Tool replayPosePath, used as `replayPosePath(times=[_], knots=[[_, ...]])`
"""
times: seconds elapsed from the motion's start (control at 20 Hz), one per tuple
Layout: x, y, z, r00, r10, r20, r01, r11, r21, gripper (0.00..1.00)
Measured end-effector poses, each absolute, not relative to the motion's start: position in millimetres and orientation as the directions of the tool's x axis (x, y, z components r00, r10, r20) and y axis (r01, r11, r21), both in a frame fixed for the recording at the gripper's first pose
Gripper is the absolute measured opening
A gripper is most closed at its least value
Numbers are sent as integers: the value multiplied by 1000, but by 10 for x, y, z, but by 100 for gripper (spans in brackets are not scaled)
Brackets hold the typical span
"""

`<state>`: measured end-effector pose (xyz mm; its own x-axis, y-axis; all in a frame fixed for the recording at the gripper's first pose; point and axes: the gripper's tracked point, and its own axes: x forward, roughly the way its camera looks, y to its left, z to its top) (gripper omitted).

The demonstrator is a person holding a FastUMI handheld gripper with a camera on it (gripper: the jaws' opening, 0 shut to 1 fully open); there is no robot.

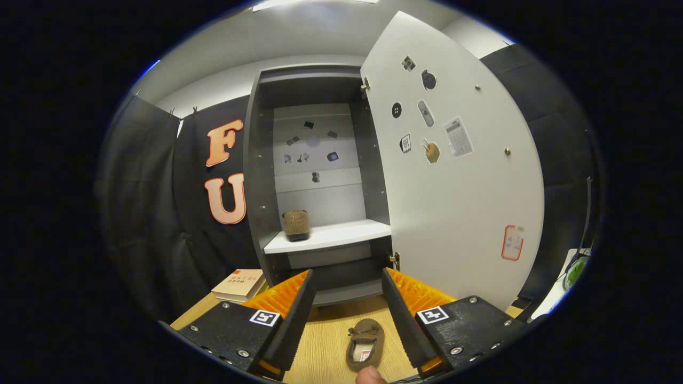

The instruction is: Open the shoe cabinet door, grab the shoes and put them into the shoe cabinet, then close the shoe cabinet door.

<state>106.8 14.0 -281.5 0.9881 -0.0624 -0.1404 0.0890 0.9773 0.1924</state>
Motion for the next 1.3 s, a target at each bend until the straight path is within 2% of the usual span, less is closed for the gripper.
replayPosePath(times=[0.45,1.1,1.3], knots=[[1243,381,-4157,935,-8,-356,102,964,247,79],[1429,658,-5372,822,42,-567,124,960,252,80],[1545,719,-5503,813,48,-581,113,965,237,73]])
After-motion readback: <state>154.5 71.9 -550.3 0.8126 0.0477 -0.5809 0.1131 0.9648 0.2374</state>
